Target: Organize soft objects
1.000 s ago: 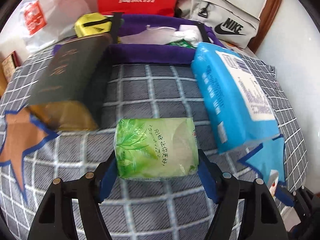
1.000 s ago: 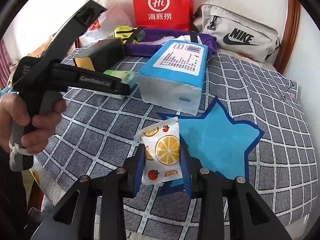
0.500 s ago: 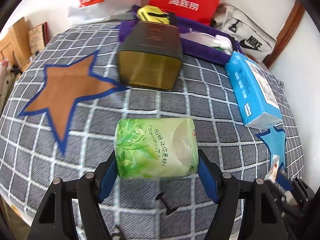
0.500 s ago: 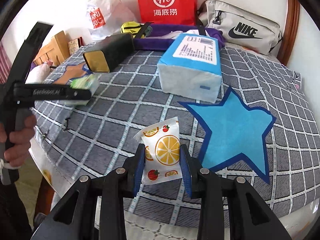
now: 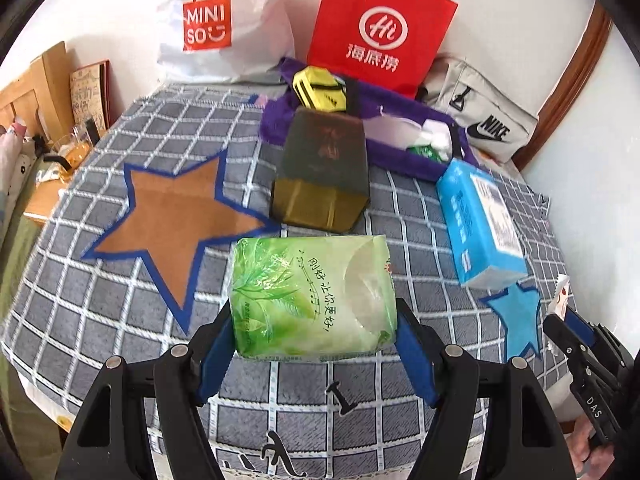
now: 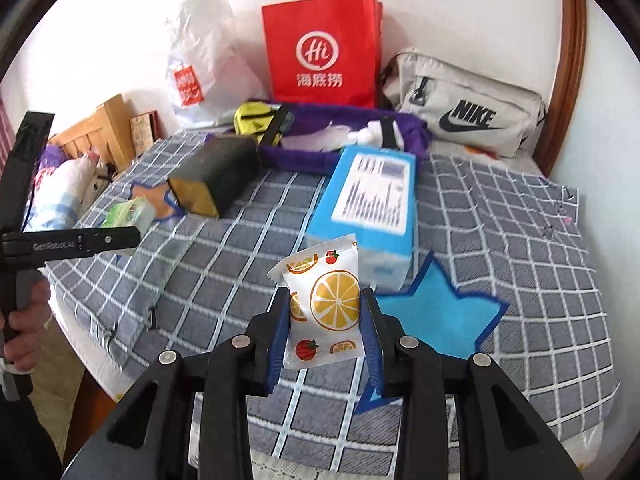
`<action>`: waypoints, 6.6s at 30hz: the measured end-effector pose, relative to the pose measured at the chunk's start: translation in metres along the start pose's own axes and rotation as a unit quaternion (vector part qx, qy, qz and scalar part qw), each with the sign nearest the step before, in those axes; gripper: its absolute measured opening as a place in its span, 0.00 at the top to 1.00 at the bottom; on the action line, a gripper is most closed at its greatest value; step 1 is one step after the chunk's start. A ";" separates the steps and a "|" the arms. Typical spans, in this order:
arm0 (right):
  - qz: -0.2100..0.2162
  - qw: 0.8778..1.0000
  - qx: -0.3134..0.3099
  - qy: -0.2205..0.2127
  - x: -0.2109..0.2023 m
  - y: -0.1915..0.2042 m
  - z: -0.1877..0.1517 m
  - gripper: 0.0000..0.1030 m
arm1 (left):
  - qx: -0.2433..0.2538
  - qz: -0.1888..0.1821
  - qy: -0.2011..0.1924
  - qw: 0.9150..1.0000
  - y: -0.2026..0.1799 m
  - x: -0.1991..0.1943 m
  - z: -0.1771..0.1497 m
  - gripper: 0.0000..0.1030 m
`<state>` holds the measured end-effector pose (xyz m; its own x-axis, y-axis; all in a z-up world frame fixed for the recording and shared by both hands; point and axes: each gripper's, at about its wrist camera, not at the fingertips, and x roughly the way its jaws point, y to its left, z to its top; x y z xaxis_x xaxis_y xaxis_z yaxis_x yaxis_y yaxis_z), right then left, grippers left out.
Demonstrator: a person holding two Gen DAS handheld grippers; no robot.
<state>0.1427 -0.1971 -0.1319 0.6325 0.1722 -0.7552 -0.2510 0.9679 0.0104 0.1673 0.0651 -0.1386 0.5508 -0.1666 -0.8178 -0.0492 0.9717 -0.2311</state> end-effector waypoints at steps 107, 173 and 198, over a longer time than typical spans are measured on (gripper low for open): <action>0.094 0.993 0.068 0.032 0.210 -0.086 0.228 0.32 | 0.016 -0.022 0.057 0.998 -0.059 0.194 0.242 0.22; -0.027 0.995 0.065 -0.077 -0.149 -0.011 0.008 0.03 | 0.052 0.035 -0.106 0.992 -0.101 -0.155 -0.033 0.10; -0.021 0.995 0.063 -0.077 -0.149 -0.004 0.003 0.03 | 0.046 0.026 -0.100 0.994 -0.100 -0.155 -0.037 0.10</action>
<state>0.0517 -0.2260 -0.0177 0.7480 0.1482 -0.6470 -0.1340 0.9884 0.0714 0.0562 -0.0122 -0.0084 0.7040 -0.0874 -0.7048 -0.0114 0.9909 -0.1343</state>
